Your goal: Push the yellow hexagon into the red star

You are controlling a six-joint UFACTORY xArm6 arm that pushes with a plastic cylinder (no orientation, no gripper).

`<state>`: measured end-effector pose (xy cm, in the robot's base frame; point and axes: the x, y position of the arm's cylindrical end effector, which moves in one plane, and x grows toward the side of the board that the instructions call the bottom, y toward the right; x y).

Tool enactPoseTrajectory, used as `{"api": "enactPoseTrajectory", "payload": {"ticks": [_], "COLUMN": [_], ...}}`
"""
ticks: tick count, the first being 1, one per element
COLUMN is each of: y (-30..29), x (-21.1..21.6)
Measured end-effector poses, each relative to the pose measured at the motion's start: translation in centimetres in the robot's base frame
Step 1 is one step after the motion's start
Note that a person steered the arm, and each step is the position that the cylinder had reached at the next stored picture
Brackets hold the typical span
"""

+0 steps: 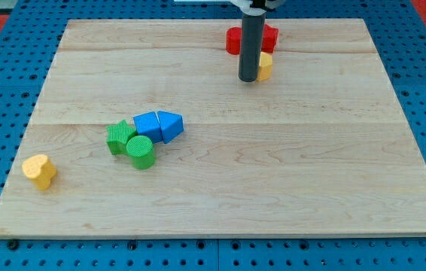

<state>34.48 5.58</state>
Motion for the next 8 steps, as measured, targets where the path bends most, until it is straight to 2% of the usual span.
{"api": "enactPoseTrajectory", "payload": {"ticks": [3, 4, 5, 6, 7, 8], "y": [1.1, 2.2, 2.8, 2.9, 3.6, 3.9], "x": [0.3, 2.6, 0.8, -3.7, -0.9, 7.6]}}
